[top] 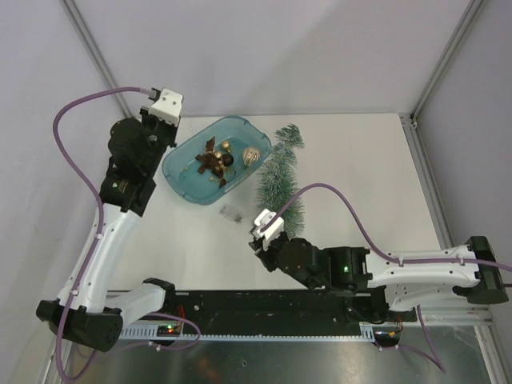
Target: Decorate the small christmas tree
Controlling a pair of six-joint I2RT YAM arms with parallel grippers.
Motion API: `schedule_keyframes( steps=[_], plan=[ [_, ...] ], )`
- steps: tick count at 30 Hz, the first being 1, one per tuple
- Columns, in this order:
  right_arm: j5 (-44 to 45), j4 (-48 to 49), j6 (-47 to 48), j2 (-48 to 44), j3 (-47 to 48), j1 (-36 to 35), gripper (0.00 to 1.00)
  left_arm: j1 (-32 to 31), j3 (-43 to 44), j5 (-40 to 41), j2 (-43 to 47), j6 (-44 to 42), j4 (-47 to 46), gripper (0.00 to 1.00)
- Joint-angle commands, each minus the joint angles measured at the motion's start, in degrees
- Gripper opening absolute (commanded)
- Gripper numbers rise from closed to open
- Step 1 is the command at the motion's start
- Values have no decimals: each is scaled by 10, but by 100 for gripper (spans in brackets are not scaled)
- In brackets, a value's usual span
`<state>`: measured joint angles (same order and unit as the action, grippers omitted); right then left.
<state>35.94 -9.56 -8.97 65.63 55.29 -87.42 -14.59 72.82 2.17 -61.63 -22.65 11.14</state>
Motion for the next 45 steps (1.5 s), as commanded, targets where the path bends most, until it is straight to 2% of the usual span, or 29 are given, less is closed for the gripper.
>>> schedule_keyframes(
  steps=[1,6,8,17,24,28,30,37,39,41,45],
  plan=[
    [-42,38,3,11,-2,23,29,6,11,99,-23,-14,-64,1],
    [-59,52,14,8,7,45,50,6,63,134,-76,-11,-80,0],
    [-55,50,22,-5,14,47,55,3,86,134,-107,-5,-81,1],
    [-14,32,78,-138,38,61,60,-62,160,168,-231,-34,-96,0],
    [0,5,125,-193,80,125,61,-97,238,171,-347,-71,-139,1],
    [-44,-7,120,-197,101,233,62,-110,332,137,-421,-70,-143,2],
    [-102,-8,103,-192,112,321,63,-119,370,114,-453,-70,-143,4],
    [-447,36,-77,-121,130,720,64,-157,455,4,-529,-55,-146,13],
    [-529,66,-127,-83,129,800,65,-168,473,-38,-545,-52,-148,17],
    [-568,104,-148,-51,129,837,66,-179,487,-77,-558,-54,-148,23],
    [-587,163,-169,-5,129,849,67,-196,496,-159,-577,-65,-148,32]
  ],
)
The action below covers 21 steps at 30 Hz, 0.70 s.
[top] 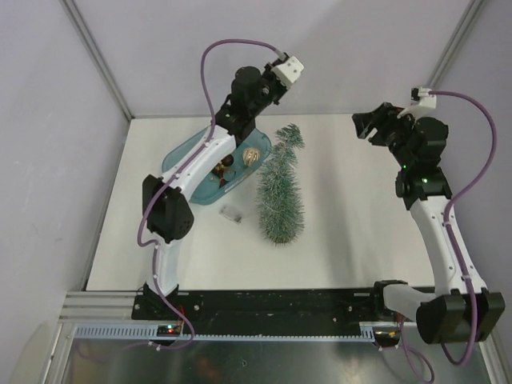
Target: Decorate the small christmas tree
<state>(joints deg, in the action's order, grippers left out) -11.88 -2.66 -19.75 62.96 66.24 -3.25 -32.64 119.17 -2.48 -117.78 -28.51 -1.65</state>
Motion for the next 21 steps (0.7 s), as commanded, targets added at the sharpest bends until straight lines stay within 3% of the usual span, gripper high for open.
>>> schedule_keyframes(
  steps=[1,7,21],
  plan=[
    [-108,101,-64,33,20,6,68,-19,34,-131,-19,-8,-20,34],
    [-89,137,-100,77,-28,6,68,-38,60,-221,-45,0,-21,46],
    [-173,371,-206,118,-178,35,66,-45,72,-351,-31,48,-21,45]
  ],
)
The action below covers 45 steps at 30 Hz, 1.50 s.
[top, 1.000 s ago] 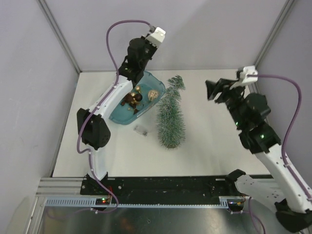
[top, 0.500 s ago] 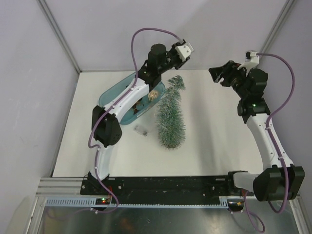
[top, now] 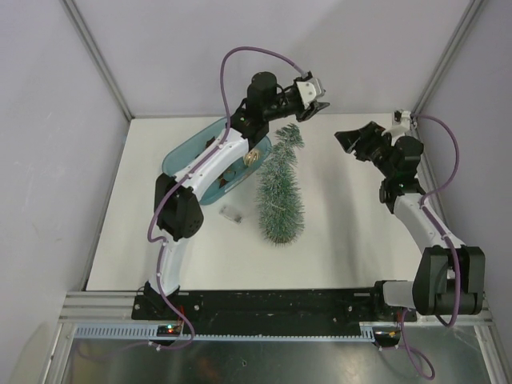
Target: Decorate the small christmas tree
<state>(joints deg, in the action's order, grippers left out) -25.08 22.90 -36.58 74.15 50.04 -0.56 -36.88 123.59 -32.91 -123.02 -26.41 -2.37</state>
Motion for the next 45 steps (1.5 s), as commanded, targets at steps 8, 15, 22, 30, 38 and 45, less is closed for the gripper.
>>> schedule_keyframes(
  steps=[8,15,22,30,38,45],
  plan=[
    [18,42,12,27,-24,-5,63,-3,1,-33,41,23,-13,45],
    [72,-29,42,68,-22,-70,66,1,-47,34,89,-31,-13,51],
    [70,-23,44,89,-19,-93,66,23,-25,176,116,-59,-13,87],
    [83,-51,60,74,-15,-95,66,134,-81,192,229,66,-12,100],
    [89,-67,58,68,0,-97,67,174,-331,167,403,75,55,100],
    [93,-80,55,67,10,-101,67,186,-441,172,401,84,162,100]
  ],
)
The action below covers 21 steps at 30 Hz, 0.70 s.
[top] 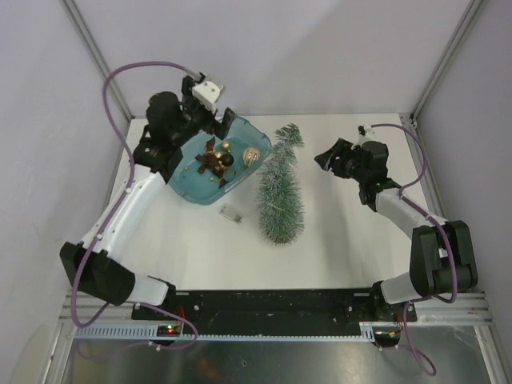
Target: Decorate the small christmas tree
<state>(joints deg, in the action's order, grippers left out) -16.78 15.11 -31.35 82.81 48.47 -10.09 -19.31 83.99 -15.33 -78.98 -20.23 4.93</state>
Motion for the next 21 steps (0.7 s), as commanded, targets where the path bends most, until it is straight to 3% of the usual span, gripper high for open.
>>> schedule_keyframes(
  steps=[1,9,21],
  plan=[
    [10,-4,2,-19,28,-9,67,11,-53,-12,-50,27,94,100],
    [8,-32,8,-17,36,-23,66,8,-66,-101,-133,48,118,100],
    [14,-44,7,-8,35,-36,66,-48,-43,-205,-226,2,117,99]
  ],
)
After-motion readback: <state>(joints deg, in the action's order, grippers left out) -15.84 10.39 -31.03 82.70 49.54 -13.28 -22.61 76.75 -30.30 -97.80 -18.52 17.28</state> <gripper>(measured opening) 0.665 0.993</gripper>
